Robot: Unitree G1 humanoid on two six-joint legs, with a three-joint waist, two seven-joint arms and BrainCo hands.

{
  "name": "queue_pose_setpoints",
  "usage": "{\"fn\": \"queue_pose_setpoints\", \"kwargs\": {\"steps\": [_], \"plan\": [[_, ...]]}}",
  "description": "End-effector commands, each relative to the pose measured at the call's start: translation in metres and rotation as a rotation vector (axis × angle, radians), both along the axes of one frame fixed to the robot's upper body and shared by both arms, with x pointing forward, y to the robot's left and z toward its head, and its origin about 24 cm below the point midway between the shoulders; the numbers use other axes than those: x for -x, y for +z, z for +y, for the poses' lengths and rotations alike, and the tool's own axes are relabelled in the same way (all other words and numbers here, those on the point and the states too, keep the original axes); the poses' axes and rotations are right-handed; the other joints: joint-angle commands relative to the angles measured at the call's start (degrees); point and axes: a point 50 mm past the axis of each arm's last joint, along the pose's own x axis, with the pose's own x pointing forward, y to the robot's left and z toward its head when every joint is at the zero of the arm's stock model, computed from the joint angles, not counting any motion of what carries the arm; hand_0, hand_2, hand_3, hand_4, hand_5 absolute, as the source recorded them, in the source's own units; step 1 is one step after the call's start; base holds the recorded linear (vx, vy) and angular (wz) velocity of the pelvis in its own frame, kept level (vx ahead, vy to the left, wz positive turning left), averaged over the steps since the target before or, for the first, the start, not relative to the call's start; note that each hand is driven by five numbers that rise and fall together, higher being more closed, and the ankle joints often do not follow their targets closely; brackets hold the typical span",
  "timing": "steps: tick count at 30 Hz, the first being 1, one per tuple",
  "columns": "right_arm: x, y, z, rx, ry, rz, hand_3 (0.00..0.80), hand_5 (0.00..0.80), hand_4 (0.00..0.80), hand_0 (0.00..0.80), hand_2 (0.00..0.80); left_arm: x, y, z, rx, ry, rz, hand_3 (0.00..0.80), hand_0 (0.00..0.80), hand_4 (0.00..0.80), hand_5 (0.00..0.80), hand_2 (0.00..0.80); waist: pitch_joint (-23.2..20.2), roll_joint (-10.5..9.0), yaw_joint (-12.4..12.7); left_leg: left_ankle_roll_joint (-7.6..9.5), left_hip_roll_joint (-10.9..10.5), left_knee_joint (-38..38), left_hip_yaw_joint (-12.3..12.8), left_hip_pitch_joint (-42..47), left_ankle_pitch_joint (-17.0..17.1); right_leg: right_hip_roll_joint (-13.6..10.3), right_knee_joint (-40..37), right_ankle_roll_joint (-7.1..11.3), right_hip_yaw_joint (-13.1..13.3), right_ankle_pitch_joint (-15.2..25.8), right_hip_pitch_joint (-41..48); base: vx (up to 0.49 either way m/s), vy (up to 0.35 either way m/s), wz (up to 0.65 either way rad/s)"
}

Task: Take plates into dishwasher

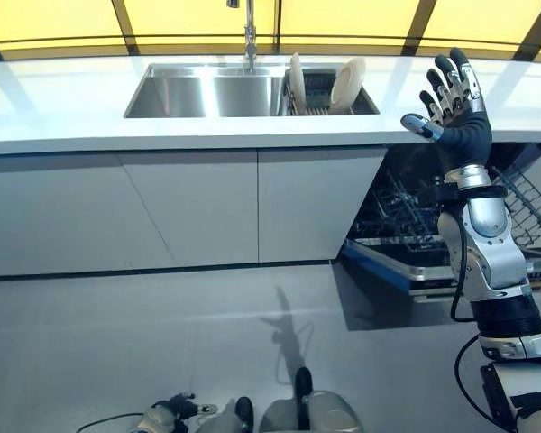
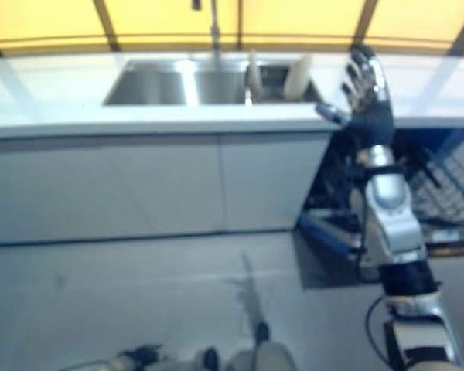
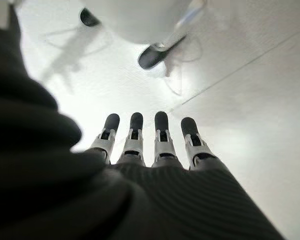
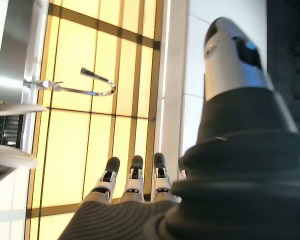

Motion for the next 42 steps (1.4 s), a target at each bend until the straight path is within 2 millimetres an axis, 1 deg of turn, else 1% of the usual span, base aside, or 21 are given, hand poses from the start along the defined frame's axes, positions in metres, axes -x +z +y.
{"fn": "queue_pose_setpoints", "kwargs": {"steps": [1, 2, 3, 4, 6, 7, 9, 10, 12, 15, 16, 18, 21, 23, 25, 29, 31, 35, 38, 40, 42], "plan": [[-0.003, 0.027, 0.008, -0.014, 0.027, -0.091, 0.0, 0.0, 0.0, 0.0, 0.0, 0.028, 0.0, 0.022, -0.047, -0.006, 0.022, 0.0, 0.0, 0.0, 0.0, 0.0, -8.93, -2.24, 2.98, -8.19, -0.55, 4.12, -1.93, 16.85, 20.27, 2.33, -10.84, 0.42, 1.85, 8.67, -4.33, 0.546, -0.283, 0.08], [-0.003, 0.024, 0.011, -0.006, 0.035, -0.085, 0.0, 0.0, 0.0, 0.0, 0.0, 0.028, -0.001, 0.019, -0.045, 0.011, 0.0, 0.0, 0.0, 0.0, 0.0, 0.0, -9.07, -2.59, 3.41, -9.5, -0.53, 16.31, -0.86, 12.74, 24.19, 2.9, -11.47, -1.2, 2.62, 7.48, -1.6, 0.569, -0.319, 0.03], [-0.001, 0.021, 0.012, -0.004, 0.036, -0.085, 0.0, 0.0, 0.0, 0.0, 0.0, 0.026, 0.0, 0.018, -0.042, 0.03, -0.024, 0.0, 0.0, 0.0, 0.0, 0.0, -8.75, -3.91, 4.36, -9.19, -0.34, 25.46, 1.0, 6.26, 24.22, 2.46, -12.5, -2.31, 3.11, 6.23, 1.44, 0.519, -0.316, 0.18], [0.0, 0.019, 0.012, 0.0, 0.03, -0.086, 0.0, 0.0, 0.0, 0.0, 0.0, 0.019, 0.002, 0.018, -0.037, 0.049, -0.058, 0.0, 0.0, 0.0, 0.0, 0.0, -8.24, -4.83, 5.3, -8.53, 0.68, 30.82, 2.89, 0.39, 22.45, 2.12, -13.07, -3.12, 2.75, 4.89, 3.84, 0.397, -0.253, 0.27], [0.002, 0.018, 0.013, -0.01, 0.022, -0.095, 0.0, 0.0, 0.0, 0.0, 0.0, 0.006, 0.005, 0.017, -0.031, 0.063, -0.106, 0.0, 0.0, 0.0, 0.0, 0.0, -7.19, -5.93, 6.62, -7.07, 1.34, 32.41, 4.14, -6.86, 19.83, 1.41, -13.36, -3.35, 2.28, 3.34, 6.31, 0.29, -0.136, 0.07], [0.002, 0.018, 0.015, -0.006, 0.007, -0.105, 0.0, 0.0, 0.0, 0.0, 0.0, -0.006, 0.009, 0.016, -0.025, 0.057, -0.145, 0.0, 0.0, 0.0, 0.0, 0.0, -5.96, -5.84, 7.68, -5.77, 2.94, 28.62, 4.86, -10.78, 16.95, 1.96, -13.75, -3.29, 2.71, 2.33, 8.56, 0.327, -0.062, -0.12], [0.002, 0.019, 0.017, 0.004, -0.016, -0.116, 0.0, 0.0, 0.0, 0.0, 0.0, -0.017, 0.013, 0.016, -0.025, 0.039, -0.183, 0.0, 0.0, 0.0, 0.0, 0.0, -5.49, -6.27, 8.35, -4.6, 3.3, 20.62, 5.71, -12.01, 15.65, 1.7, -13.93, -2.9, 3.24, 1.31, 9.6, 0.343, 0.016, 0.03], [0.0, 0.025, 0.018, 0.007, -0.039, -0.125, 0.0, 0.0, 0.0, 0.0, 0.0, -0.027, 0.016, 0.015, -0.023, 0.017, -0.207, 0.0, 0.0, 0.0, 0.0, 0.0, -4.96, -6.01, 9.21, -4.13, 3.87, 7.34, 6.87, -10.53, 14.94, 1.71, -14.0, -2.05, 3.43, 0.09, 10.62, 0.487, 0.149, 0.0], [-0.004, 0.03, 0.017, 0.004, -0.074, -0.124, 0.0, 0.0, 0.0, 0.0, 0.0, -0.033, 0.018, 0.013, -0.018, 0.005, -0.209, 0.0, 0.0, 0.0, 0.0, 0.0, -4.99, -4.95, 10.24, -5.13, 3.4, -9.45, 6.34, -9.89, 17.02, 2.76, -14.16, -1.15, 4.07, -1.32, 11.85, 0.592, 0.187, 0.06], [-0.008, 0.03, 0.016, 0.005, -0.091, -0.115, 0.0, 0.0, 0.0, 0.0, 0.0, -0.022, 0.014, 0.008, -0.026, 0.005, -0.19, 0.0, 0.0, 0.0, 0.0, 0.0, -5.09, -3.57, 12.8, -7.06, 3.03, -25.65, 3.75, -12.93, 26.69, 5.63, -14.72, -0.92, 7.21, -3.53, 15.77, 0.566, 0.126, -0.01], [-0.009, 0.031, 0.013, 0.007, -0.084, -0.114, 0.0, 0.0, 0.0, 0.0, 0.0, -0.011, 0.011, 0.009, -0.035, 0.027, -0.182, 0.0, 0.0, 0.0, 0.0, 0.0, -5.11, -3.6, 13.99, -7.11, 2.7, -26.58, 2.4, -16.71, 27.76, 6.58, -14.38, -1.08, 9.86, -4.96, 18.2, 0.548, 0.13, -0.26], [-0.01, 0.034, 0.009, 0.013, -0.075, -0.113, 0.0, 0.0, 0.0, 0.0, 0.0, -0.001, 0.009, 0.012, -0.043, 0.065, -0.172, 0.0, 0.0, 0.0, 0.0, 0.0, -5.12, -3.95, 15.05, -7.02, 2.8, -24.62, 3.39, -18.55, 28.32, 6.11, -13.89, -0.76, 11.27, -7.26, 20.61, 0.487, 0.212, -0.69], [-0.011, 0.034, 0.005, 0.004, -0.073, -0.107, 0.0, 0.0, 0.0, 0.0, 0.0, -0.001, 0.009, 0.019, -0.048, 0.111, -0.162, 0.0, 0.0, 0.0, 0.0, 0.0, -5.67, -4.38, 14.98, -5.17, 3.76, -19.63, 5.7, -18.13, 26.14, 3.5, -11.7, 0.53, 9.8, -9.91, 21.62, 0.457, 0.322, -0.73], [-0.008, 0.023, -0.003, -0.018, -0.092, -0.081, 0.0, 0.0, 0.0, 0.0, 0.0, -0.003, 0.01, 0.022, -0.055, 0.107, -0.149, 0.0, 0.0, 0.0, 0.0, 0.0, -6.79, -5.61, 14.76, -2.98, 2.7, -19.0, 7.65, -16.21, 23.97, 0.62, -6.98, 2.97, 7.24, -7.29, 22.47, 0.435, 0.323, -0.58], [-0.004, 0.013, -0.012, -0.029, -0.12, -0.058, 0.0, 0.0, 0.0, 0.0, 0.0, -0.004, 0.01, 0.022, -0.058, 0.084, -0.141, 0.0, 0.0, 0.0, 0.0, 0.0, -7.9, -6.17, 14.26, -1.31, 0.86, -20.73, 7.46, -13.89, 23.65, -1.33, 3.41, 4.8, 6.47, 0.1, 19.59, 0.413, 0.344, -0.51], [0.003, 0.001, -0.024, -0.044, -0.147, -0.034, 0.0, 0.0, 0.0, 0.0, 0.0, -0.001, 0.01, 0.029, -0.081, 0.06, -0.123, 0.0, 0.0, 0.0, 0.0, 0.0, -8.34, -3.77, 13.1, 0.5, -0.1, -22.12, 5.82, -8.45, 20.82, -2.37, 25.59, 4.4, 4.67, 4.71, 10.11, 0.387, 0.362, -0.03], [0.003, -0.002, -0.025, -0.05, -0.151, -0.03, 0.0, 0.0, 0.0, 0.0, 0.0, 0.0, 0.011, 0.032, -0.094, 0.061, -0.119, 0.0, 0.0, 0.0, 0.0, 0.0, -8.04, -3.28, 12.88, 1.0, -0.46, -22.54, 5.39, -6.59, 19.92, -3.52, 28.37, 4.2, 3.61, 4.44, 6.47, 0.257, 0.221, -0.05], [-0.007, 0.008, -0.029, -0.061, -0.19, -0.032, 0.0, 0.0, 0.0, 0.0, 0.0, -0.006, 0.015, 0.039, -0.123, 0.04, -0.132, 0.0, 0.0, 0.0, 0.0, 0.0, -7.18, -2.69, 12.78, 0.5, -0.35, -24.97, 4.59, -2.17, 19.35, -3.73, 14.47, 2.56, -1.02, -0.39, 1.66, 0.239, 0.051, 0.08], [-0.011, 0.014, -0.029, -0.081, -0.189, -0.033, 0.0, 0.0, 0.0, 0.0, 0.0, -0.013, 0.017, 0.042, -0.128, 0.046, -0.145, 0.0, 0.0, 0.0, 0.0, 0.0, -6.69, -3.07, 12.48, -0.49, -0.17, -25.78, 4.67, -0.15, 18.31, -3.92, 2.37, 3.17, -3.27, 0.61, 1.4, 0.161, -0.052, 0.1], [-0.013, 0.017, -0.025, -0.086, -0.181, -0.03, 0.0, 0.0, 0.0, 0.0, 0.0, -0.017, 0.018, 0.042, -0.128, 0.05, -0.15, 0.0, 0.0, 0.0, 0.0, 0.0, -6.53, -3.47, 11.79, -1.19, -0.27, -25.99, 4.59, 0.76, 17.45, -2.11, -6.8, 3.87, -2.81, 1.02, 1.84, 0.201, -0.064, 0.1], [-0.015, 0.019, -0.021, -0.086, -0.186, -0.013, 0.0, 0.0, 0.0, 0.0, 0.0, -0.018, 0.017, 0.037, -0.121, 0.046, -0.15, 0.0, 0.0, 0.0, 0.0, 0.0, -6.6, -4.03, 10.46, -1.31, -1.2, -26.29, 3.5, 1.73, 16.41, -0.56, -12.12, 5.0, -0.29, 4.43, 0.76, 0.234, -0.031, 0.12]]}}
